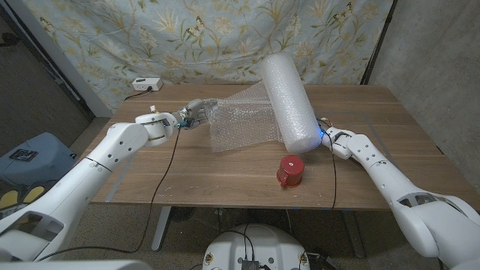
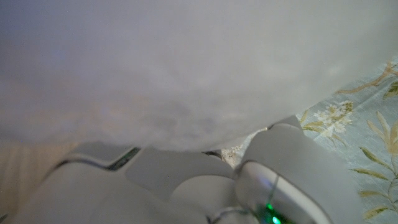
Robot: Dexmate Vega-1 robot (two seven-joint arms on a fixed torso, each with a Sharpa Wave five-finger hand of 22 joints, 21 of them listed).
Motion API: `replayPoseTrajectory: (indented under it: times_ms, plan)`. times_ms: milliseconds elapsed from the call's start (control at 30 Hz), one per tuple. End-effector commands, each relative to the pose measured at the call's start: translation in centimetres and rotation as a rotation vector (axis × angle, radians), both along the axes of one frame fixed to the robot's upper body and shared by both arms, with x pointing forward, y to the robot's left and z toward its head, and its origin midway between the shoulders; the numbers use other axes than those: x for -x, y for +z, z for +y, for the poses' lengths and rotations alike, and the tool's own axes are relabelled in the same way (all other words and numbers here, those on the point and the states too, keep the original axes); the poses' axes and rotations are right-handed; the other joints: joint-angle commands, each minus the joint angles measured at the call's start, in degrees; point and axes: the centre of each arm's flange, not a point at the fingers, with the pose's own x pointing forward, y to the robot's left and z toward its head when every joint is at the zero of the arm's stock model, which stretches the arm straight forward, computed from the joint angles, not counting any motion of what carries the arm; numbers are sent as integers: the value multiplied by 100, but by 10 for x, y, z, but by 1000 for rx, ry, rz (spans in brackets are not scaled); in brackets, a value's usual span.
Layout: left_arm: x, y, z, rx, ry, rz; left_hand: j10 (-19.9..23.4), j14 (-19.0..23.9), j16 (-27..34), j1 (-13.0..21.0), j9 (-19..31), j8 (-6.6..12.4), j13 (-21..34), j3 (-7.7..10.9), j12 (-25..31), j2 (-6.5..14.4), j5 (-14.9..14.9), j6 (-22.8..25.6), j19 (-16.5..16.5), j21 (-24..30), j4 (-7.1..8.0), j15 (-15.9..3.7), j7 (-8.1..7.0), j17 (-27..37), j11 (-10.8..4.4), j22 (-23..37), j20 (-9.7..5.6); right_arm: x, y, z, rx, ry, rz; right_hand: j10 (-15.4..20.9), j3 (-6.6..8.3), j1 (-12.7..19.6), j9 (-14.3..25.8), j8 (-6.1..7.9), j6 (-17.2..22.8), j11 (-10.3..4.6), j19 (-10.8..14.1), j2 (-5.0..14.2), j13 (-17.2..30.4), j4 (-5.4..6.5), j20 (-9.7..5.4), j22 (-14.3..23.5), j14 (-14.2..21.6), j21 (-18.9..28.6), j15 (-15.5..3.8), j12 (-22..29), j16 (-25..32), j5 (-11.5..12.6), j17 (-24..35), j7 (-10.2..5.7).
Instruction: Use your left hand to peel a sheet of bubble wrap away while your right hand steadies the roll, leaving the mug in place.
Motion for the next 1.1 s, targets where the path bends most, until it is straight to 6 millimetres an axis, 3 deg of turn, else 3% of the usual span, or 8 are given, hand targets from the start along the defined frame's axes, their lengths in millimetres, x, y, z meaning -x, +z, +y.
replayPoseTrajectory:
  times_ms: [33, 567, 1100]
  plan:
    - [9, -1, 7, 0, 19, 1, 175, 114, 24, 56, 15, -11, 32, -24, 19, 8, 20, 115, -28, 47, -9, -100, 106, 26, -150, -7, 8, 0, -2, 1, -10, 16, 14, -2, -6, -113, 8, -32, -28, 44, 21, 2, 26, 72, 39, 15, -7, -11, 15, -25, 48, 8, 8, 83]
    - [14, 0, 14, -5, 24, -1, 191, 132, 14, 63, 23, -28, 51, -40, -10, 7, 21, 136, -43, 109, 0, -94, 94, 31, -164, -15, 0, 0, -6, -1, -14, 19, 36, -90, -58, -340, 7, -112, -199, 138, 61, 26, 61, 158, 57, 14, -64, -61, 78, -88, 60, 30, -36, 160]
    - [31, 10, 36, -19, 74, -18, 202, 138, 0, 78, 24, -60, 64, -46, -38, 15, 23, 122, -78, 157, 5, -101, 88, 33, -152, -22, 3, -5, -6, 0, -25, 27, 39, -150, -127, -558, 3, -149, -305, 201, 55, 15, 90, 238, 94, 14, -144, -126, 128, -139, 52, 53, -86, 166]
